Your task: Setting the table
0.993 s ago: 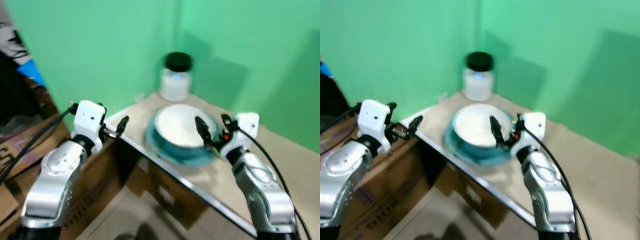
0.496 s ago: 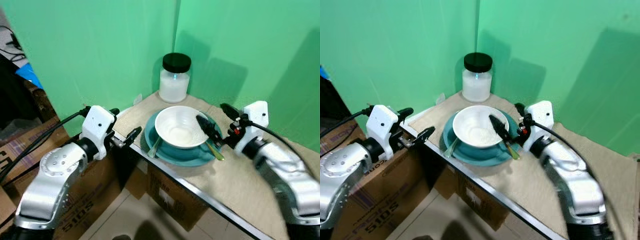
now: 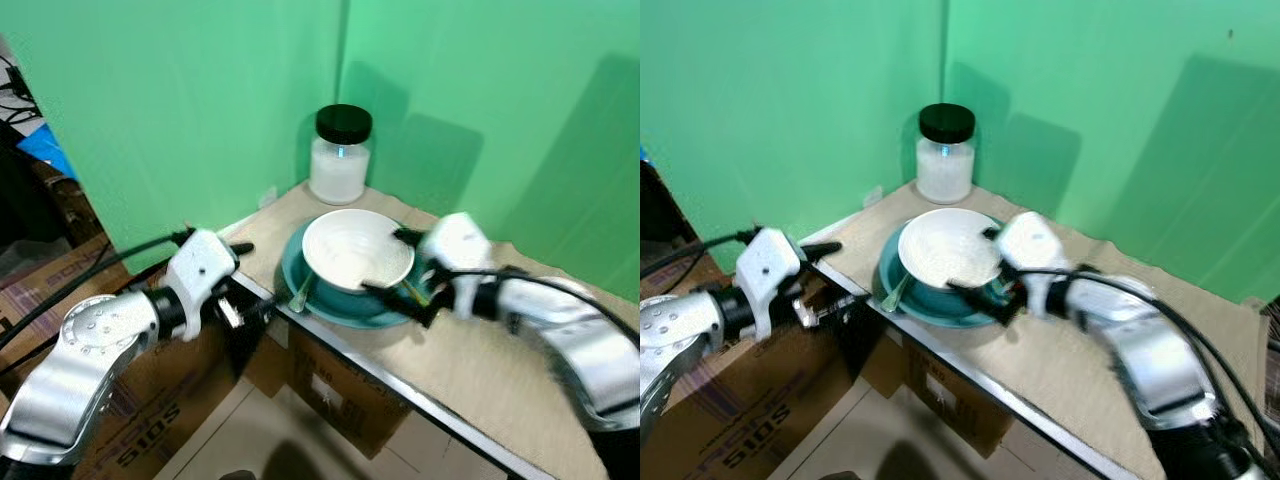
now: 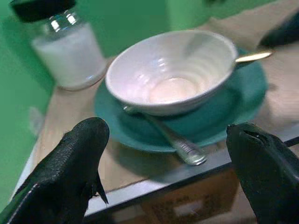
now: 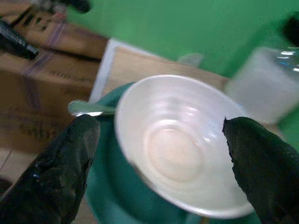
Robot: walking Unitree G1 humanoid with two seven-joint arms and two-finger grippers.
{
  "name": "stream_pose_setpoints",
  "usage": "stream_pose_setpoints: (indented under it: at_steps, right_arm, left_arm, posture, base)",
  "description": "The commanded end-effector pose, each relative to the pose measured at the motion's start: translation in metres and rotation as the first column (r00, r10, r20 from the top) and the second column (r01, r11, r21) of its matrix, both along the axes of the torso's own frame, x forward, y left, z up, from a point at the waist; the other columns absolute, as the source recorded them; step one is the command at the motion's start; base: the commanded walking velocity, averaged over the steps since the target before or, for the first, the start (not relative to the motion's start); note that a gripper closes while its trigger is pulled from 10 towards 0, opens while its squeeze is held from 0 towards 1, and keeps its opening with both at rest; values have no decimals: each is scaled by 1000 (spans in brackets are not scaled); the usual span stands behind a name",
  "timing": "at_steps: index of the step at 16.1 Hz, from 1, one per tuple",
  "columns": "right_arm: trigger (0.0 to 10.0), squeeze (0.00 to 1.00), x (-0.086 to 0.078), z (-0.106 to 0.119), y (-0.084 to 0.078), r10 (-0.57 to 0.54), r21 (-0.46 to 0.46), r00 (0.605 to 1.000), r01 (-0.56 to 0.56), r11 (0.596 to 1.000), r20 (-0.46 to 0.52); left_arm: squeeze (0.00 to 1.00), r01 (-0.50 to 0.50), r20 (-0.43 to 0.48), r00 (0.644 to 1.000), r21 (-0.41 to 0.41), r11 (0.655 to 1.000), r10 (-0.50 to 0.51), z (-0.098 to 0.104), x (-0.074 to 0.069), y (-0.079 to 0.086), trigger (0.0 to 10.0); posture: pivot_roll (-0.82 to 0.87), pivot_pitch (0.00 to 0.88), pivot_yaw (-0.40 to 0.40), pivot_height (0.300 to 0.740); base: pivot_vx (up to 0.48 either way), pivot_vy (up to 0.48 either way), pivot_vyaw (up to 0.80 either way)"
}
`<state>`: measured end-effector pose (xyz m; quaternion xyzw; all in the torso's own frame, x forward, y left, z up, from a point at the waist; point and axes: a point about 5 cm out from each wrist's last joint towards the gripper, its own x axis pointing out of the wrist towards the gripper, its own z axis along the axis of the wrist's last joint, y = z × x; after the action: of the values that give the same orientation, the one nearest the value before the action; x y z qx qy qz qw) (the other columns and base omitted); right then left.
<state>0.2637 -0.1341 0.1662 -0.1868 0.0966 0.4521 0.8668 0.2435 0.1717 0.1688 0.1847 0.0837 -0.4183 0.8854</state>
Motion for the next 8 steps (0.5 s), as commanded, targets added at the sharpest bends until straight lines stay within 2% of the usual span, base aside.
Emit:
stream_pose_setpoints:
  at_steps: [1, 2, 3, 4, 6, 8]
  right_arm:
    - [10000, 0, -1, 0, 2, 25, -38, 1000, -25, 999, 2]
    - [10000, 0, -3, -4, 5, 58, -86, 998, -58, 995, -2]
    - [8549, 0, -7, -10, 8, 84, -127, 996, -85, 988, -11]
    - [3373, 0, -8, -13, 10, 93, -149, 996, -94, 984, -16]
    - [0, 0, -5, -16, 12, 74, -185, 997, -73, 980, -5]
    - [0, 0, -3, -20, 12, 60, -228, 998, -58, 972, 4]
  left_arm:
    - [0, 35, -1, 999, 1, 999, -35, 4, -3, -3, 10000]
    - [0, 51, -7, 999, 5, 999, -51, 4, -5, -3, 10000]
    - [0, 58, -11, 998, 3, 998, -58, 3, -7, -4, 10000]
    - [0, 61, -15, 998, 3, 998, -61, 2, -9, -5, 10000]
    - [0, 68, -25, 997, 12, 998, -67, 0, -10, -5, 10000]
    - [0, 75, -36, 997, 19, 997, -74, -1, -12, -5, 10000]
  posture:
    - [70, 0, -53, 740]
    - [73, 0, -59, 740]
    - [76, 0, -65, 740]
    - [76, 0, -66, 740]
    - [76, 0, -65, 740]
    - [73, 0, -63, 740]
  base:
    - [0, 0, 0]
    - [0, 0, 0]
    - [0, 0, 0]
    - [0, 0, 0]
    - [0, 0, 0]
    - [0, 0, 0]
